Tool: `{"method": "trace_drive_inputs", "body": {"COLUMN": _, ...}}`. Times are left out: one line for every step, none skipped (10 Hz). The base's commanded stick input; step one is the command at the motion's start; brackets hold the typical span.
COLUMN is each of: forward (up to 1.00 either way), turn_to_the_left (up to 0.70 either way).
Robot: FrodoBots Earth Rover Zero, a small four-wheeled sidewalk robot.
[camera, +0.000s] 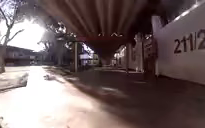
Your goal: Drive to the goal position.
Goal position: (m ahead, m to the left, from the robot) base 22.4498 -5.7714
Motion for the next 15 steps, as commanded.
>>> {"method": "trace_drive_inputs", "body": {"forward": 0.70, "turn_to_the_left": 0.00}}
{"method": "trace_drive_inputs", "body": {"forward": 0.70, "turn_to_the_left": 0.00}}
{"method": "trace_drive_inputs", "body": {"forward": 0.70, "turn_to_the_left": 0.00}}
{"method": "trace_drive_inputs", "body": {"forward": 0.70, "turn_to_the_left": 0.00}}
{"method": "trace_drive_inputs", "body": {"forward": 0.70, "turn_to_the_left": 0.00}}
{"method": "trace_drive_inputs", "body": {"forward": 0.70, "turn_to_the_left": 0.00}}
{"method": "trace_drive_inputs", "body": {"forward": 0.70, "turn_to_the_left": 0.00}}
{"method": "trace_drive_inputs", "body": {"forward": 0.70, "turn_to_the_left": 0.00}}
{"method": "trace_drive_inputs", "body": {"forward": 0.70, "turn_to_the_left": 0.00}}
{"method": "trace_drive_inputs", "body": {"forward": 0.70, "turn_to_the_left": 0.00}}
{"method": "trace_drive_inputs", "body": {"forward": 0.70, "turn_to_the_left": 0.00}}
{"method": "trace_drive_inputs", "body": {"forward": 0.70, "turn_to_the_left": 0.00}}
{"method": "trace_drive_inputs", "body": {"forward": 0.70, "turn_to_the_left": 0.00}}
{"method": "trace_drive_inputs", "body": {"forward": 0.70, "turn_to_the_left": 0.00}}
{"method": "trace_drive_inputs", "body": {"forward": 0.70, "turn_to_the_left": 0.00}}
